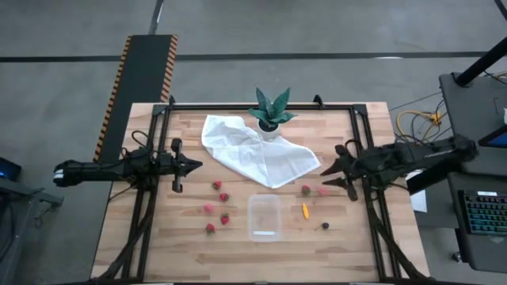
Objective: Pick and placing Produce into tupperware
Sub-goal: Put the red strawberry into the transparent bin
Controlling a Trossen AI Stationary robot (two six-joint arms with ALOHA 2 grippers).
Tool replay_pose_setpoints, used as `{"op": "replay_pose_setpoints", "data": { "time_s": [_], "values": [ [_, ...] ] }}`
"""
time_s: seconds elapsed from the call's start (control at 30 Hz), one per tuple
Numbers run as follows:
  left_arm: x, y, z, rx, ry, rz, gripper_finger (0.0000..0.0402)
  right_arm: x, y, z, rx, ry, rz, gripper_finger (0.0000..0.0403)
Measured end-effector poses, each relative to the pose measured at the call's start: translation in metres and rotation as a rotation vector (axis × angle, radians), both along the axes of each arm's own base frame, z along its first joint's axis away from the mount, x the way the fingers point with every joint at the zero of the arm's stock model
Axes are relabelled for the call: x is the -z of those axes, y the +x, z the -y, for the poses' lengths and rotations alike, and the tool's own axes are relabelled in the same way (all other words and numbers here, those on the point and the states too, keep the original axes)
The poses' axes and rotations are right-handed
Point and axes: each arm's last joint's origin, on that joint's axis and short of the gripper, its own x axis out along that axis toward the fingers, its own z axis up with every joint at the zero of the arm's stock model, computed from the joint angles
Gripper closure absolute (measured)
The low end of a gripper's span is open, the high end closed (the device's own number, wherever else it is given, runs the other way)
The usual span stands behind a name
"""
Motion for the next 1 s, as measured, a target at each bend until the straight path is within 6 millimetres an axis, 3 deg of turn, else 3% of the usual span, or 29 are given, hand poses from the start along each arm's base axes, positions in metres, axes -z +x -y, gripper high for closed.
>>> {"op": "replay_pose_setpoints", "data": {
  "time_s": [0.2,0.3,0.47,1.0],
  "values": [
    [0.000,0.000,-0.001,-0.021,-0.001,0.000,0.0402,-0.007,0.020,-0.025,0.100,0.006,-0.332,0.0266],
    [0.000,0.000,-0.001,-0.029,-0.001,0.000,0.0402,-0.001,0.031,-0.040,0.138,-0.026,-0.458,0.0266],
    [0.000,0.000,-0.001,-0.032,-0.001,0.000,0.0402,0.016,0.043,-0.051,0.345,-0.152,-0.615,0.0266],
    [0.000,0.000,-0.001,-0.031,-0.001,0.002,0.0402,0.051,0.103,-0.080,0.538,-0.161,-0.702,0.0266]
  ]
}}
